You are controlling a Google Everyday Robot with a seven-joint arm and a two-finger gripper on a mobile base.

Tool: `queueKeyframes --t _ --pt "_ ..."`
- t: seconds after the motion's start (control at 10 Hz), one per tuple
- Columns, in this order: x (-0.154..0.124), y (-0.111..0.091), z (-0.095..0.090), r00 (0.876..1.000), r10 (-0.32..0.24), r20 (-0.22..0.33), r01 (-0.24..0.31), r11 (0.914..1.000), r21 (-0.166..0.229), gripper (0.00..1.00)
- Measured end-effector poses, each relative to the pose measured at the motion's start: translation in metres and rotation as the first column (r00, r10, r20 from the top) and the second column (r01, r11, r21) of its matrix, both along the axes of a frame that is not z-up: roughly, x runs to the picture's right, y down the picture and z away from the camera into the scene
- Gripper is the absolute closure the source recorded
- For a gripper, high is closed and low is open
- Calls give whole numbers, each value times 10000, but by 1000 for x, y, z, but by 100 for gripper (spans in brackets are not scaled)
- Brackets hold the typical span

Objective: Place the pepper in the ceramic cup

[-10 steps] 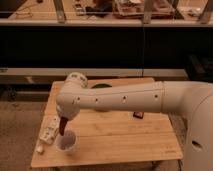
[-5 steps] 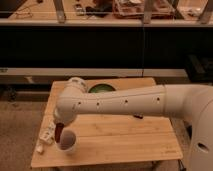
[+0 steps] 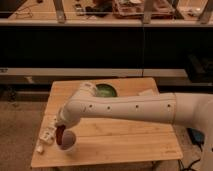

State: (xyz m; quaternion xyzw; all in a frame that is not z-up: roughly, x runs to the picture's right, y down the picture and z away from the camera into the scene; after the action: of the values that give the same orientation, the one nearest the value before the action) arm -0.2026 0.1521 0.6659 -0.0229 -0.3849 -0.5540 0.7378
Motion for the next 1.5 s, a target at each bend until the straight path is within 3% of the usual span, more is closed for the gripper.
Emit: queueKeyframes --t 0.2,0.6,0.8,1.5 --pt "10 3 7 9998 -71 182 69 9999 122 97" --pt "21 11 13 9989 -308 363 309 9995 -19 61" --pt "20 12 12 9983 -324 488 330 9994 -100 39" --pt "16 10 9 9973 -397 625 405 9991 -115 35"
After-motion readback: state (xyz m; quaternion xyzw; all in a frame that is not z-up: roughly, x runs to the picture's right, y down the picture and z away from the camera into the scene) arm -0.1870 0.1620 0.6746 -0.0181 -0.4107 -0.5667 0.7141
